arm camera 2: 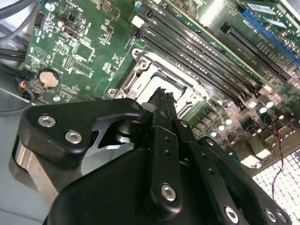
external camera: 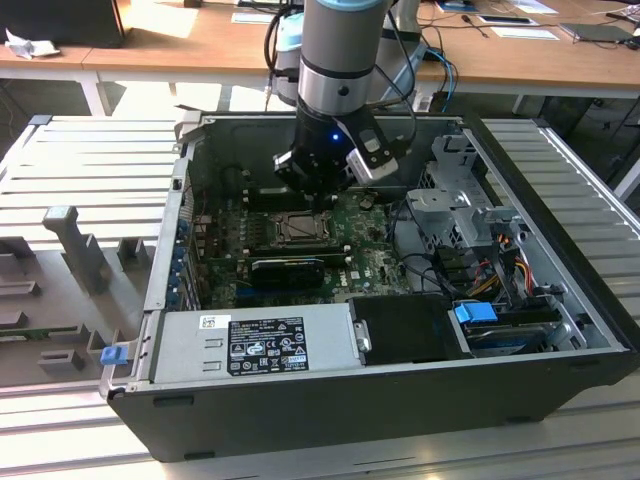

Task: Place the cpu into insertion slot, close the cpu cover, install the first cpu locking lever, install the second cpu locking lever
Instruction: 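Install the second cpu locking lever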

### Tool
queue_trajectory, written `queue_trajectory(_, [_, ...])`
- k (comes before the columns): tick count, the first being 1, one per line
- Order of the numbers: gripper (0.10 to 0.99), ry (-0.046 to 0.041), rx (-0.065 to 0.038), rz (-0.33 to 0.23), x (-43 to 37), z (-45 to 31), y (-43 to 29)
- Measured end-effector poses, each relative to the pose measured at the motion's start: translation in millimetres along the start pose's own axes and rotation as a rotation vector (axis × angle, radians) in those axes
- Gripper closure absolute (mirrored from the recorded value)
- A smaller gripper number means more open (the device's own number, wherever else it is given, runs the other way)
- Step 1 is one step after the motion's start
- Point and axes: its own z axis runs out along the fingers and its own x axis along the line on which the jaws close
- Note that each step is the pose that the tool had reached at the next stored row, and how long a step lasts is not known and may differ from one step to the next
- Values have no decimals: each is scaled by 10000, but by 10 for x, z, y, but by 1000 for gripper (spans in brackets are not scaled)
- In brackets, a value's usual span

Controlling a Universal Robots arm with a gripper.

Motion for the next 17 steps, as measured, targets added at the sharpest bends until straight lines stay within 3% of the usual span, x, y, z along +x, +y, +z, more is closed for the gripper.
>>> queue_trajectory(2, [980,7,-6,-68,2,46,-37])
queue_trajectory(4, [980,7,-18,-74,13,75,-132])
queue_trajectory(11, [980,27,-51,-168,15,129,-170])
queue_trajectory(13, [980,18,-181,-158,59,148,-187])
queue_trajectory(17, [980,18,-189,-155,193,163,-218])
